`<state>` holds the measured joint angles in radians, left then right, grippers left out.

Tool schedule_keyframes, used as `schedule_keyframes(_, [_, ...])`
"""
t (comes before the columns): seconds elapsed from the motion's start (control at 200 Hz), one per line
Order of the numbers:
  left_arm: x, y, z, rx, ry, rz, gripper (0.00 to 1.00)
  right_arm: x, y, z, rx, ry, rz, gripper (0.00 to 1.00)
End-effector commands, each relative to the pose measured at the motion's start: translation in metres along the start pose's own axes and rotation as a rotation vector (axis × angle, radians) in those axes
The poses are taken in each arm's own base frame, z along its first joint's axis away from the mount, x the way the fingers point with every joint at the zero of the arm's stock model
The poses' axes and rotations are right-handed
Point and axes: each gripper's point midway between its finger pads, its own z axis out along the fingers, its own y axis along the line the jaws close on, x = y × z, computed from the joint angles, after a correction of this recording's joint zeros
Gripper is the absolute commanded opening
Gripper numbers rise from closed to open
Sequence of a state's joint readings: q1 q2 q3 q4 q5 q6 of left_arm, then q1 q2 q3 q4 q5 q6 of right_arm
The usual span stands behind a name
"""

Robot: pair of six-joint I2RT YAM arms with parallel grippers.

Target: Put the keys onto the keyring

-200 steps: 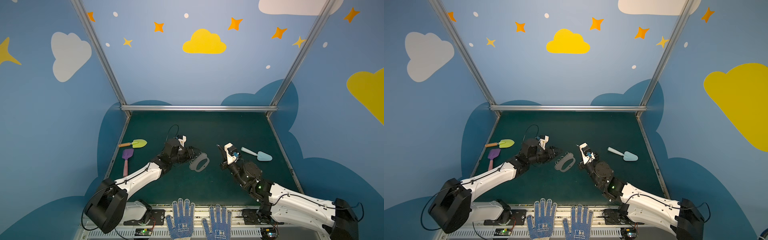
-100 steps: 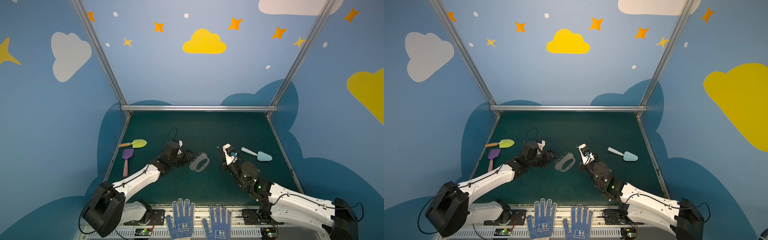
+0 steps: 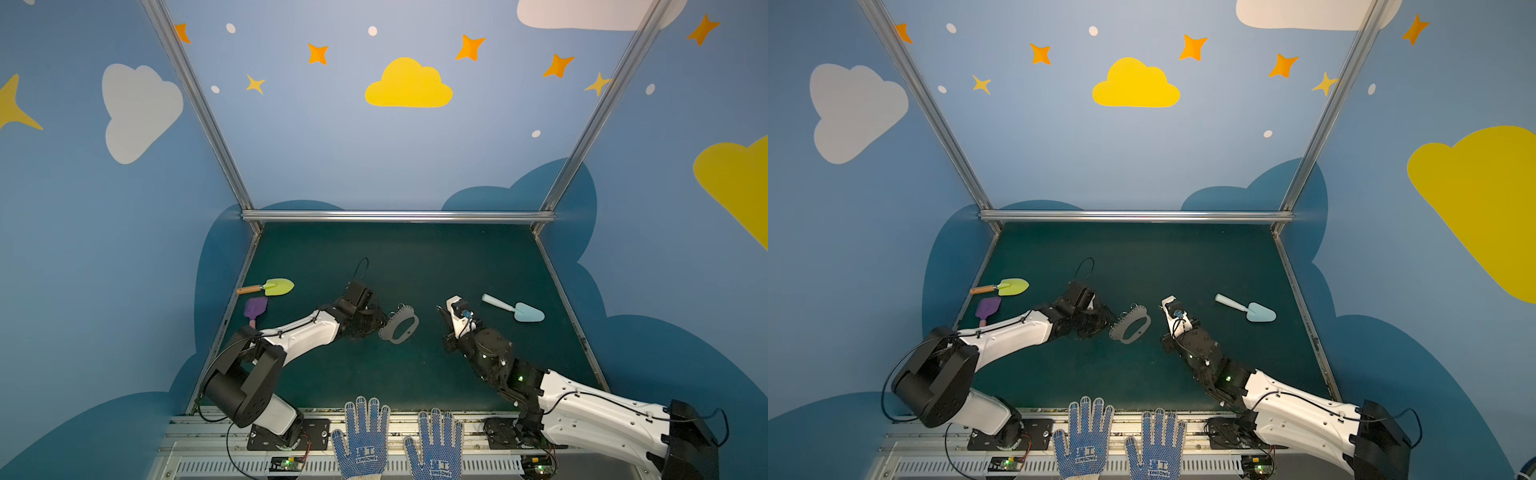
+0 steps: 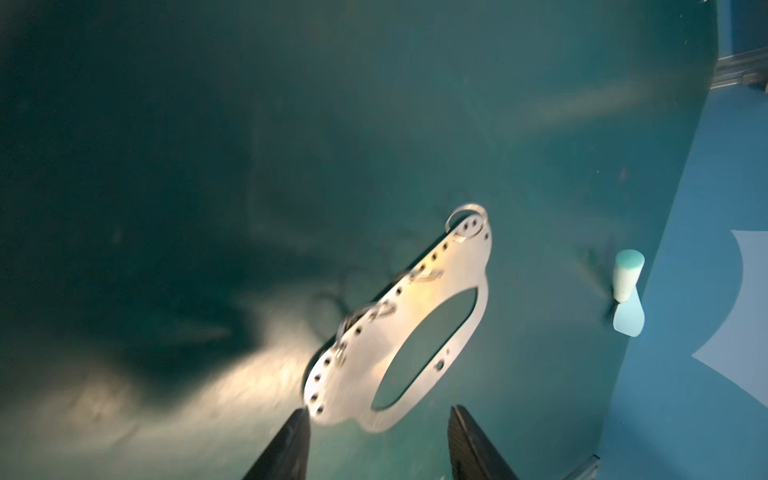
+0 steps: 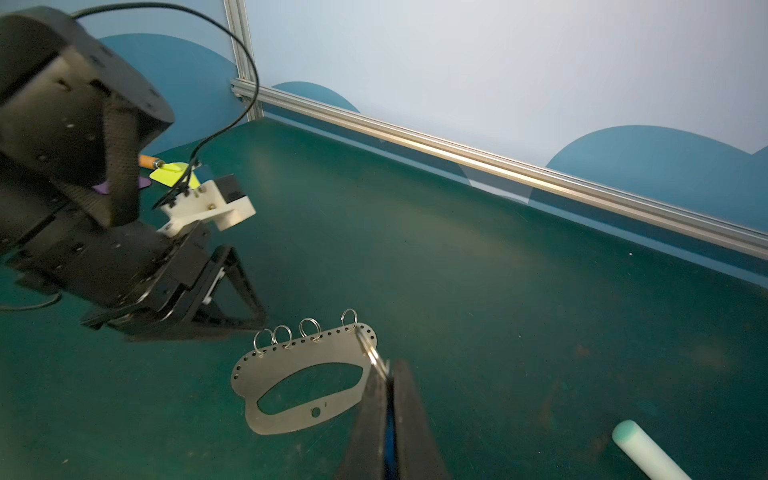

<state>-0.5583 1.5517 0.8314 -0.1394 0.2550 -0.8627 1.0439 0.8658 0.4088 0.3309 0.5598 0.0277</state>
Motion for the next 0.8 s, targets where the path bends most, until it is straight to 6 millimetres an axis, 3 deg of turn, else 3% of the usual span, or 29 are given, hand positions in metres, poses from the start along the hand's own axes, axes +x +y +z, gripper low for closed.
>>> schedule_keyframes(0.0, [-0.011,-0.005,0.006,-0.041,0.006,0.036,0.58,0.001,-0.004,-0.003,0.01,-0.003,0.033,0.0])
schedule_keyframes(0.22, [-0.017,-0.008,0.031,-0.075,0.061,-0.061,0.59,0.002,-0.005,-0.004,0.011,-0.003,0.029,0.0])
schedule_keyframes(0.521, [-0.02,-0.013,0.047,-0.068,0.099,-0.235,0.63,0.006,-0.007,-0.005,0.015,-0.005,0.039,0.0])
schedule_keyframes(0.641, [-0.016,-0.01,0.053,-0.079,0.123,-0.264,0.57,0.005,-0.009,-0.006,0.019,-0.008,0.039,0.0])
schedule_keyframes(0.741, [-0.014,-0.01,0.054,-0.074,0.128,-0.267,0.42,0.006,-0.011,-0.007,0.022,-0.008,0.043,0.0])
schedule_keyframes(0.796, [-0.012,-0.012,0.054,-0.067,0.134,-0.264,0.39,0.007,-0.011,-0.007,0.024,-0.006,0.043,0.0])
